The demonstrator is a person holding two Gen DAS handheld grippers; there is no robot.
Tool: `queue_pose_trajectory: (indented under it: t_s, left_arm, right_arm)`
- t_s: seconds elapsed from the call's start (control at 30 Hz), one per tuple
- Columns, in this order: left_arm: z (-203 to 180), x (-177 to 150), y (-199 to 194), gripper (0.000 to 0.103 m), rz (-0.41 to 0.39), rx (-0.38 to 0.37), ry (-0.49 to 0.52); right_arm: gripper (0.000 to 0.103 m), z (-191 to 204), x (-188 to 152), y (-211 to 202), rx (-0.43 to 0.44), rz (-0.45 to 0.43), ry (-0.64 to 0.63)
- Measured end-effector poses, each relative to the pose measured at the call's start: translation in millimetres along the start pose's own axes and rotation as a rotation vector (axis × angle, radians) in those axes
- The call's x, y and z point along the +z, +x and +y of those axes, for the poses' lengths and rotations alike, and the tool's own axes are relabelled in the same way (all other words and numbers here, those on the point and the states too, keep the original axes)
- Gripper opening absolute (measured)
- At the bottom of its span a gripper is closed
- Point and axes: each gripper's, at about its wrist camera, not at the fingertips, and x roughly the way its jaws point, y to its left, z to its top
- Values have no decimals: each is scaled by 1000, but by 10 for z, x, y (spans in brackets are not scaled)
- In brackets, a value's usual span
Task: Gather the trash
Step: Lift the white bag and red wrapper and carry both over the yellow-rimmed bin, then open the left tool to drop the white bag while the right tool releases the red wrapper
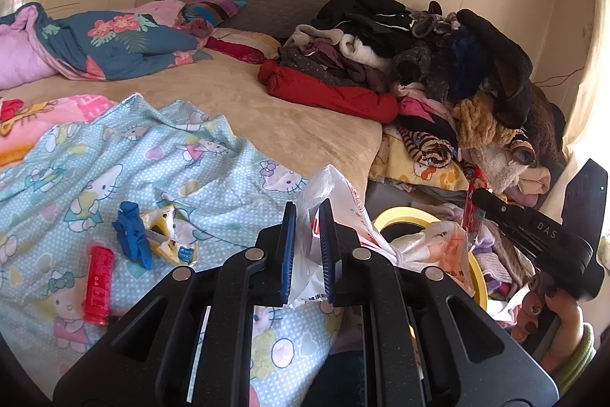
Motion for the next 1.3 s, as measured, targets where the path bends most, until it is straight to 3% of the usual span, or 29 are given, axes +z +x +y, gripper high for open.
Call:
queue_pose_trajectory:
  t_s: [0.8, 1.3]
  left_arm:
    - [-579, -256, 264, 8, 53, -77, 102]
    - [-981, -485, 535, 8, 107, -117, 205]
  right_arm:
    - [6, -482, 172, -299, -85, -80, 59]
    - [6, -779, 163, -342, -147, -81, 96]
